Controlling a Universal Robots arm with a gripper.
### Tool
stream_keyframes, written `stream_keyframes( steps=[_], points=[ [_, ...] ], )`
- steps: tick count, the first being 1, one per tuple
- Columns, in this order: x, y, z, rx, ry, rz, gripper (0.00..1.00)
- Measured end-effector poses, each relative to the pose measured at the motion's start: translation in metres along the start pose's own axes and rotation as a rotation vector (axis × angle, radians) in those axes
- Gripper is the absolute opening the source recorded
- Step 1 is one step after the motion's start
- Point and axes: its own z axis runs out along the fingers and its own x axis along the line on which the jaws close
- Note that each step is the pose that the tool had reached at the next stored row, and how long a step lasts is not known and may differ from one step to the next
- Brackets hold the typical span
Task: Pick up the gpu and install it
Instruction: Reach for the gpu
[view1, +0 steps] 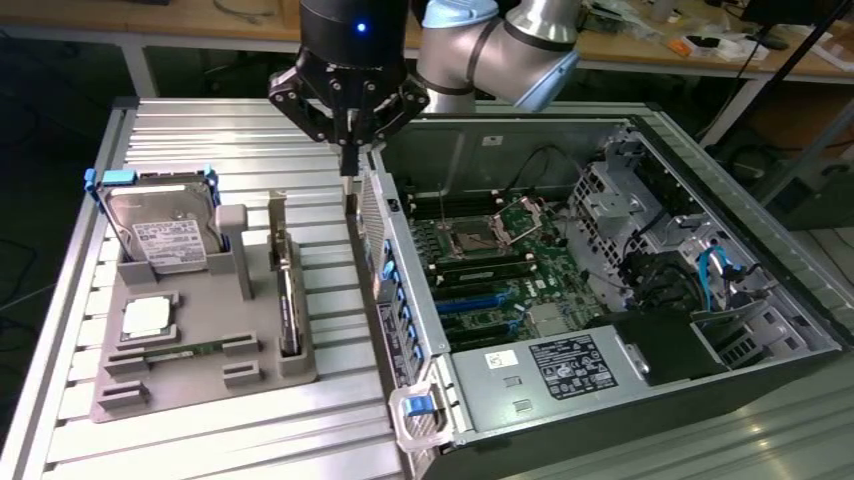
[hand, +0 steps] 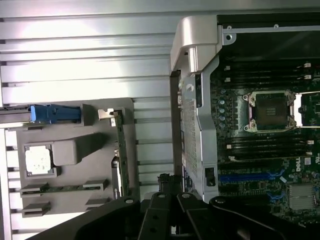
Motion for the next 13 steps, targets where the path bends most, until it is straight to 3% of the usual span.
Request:
stream_keyframes(
  steps=[13],
  points=[
    [0.025,-0.0011,-0.0006,-0.0002,0.0003,-0.007,0.11]
  ],
)
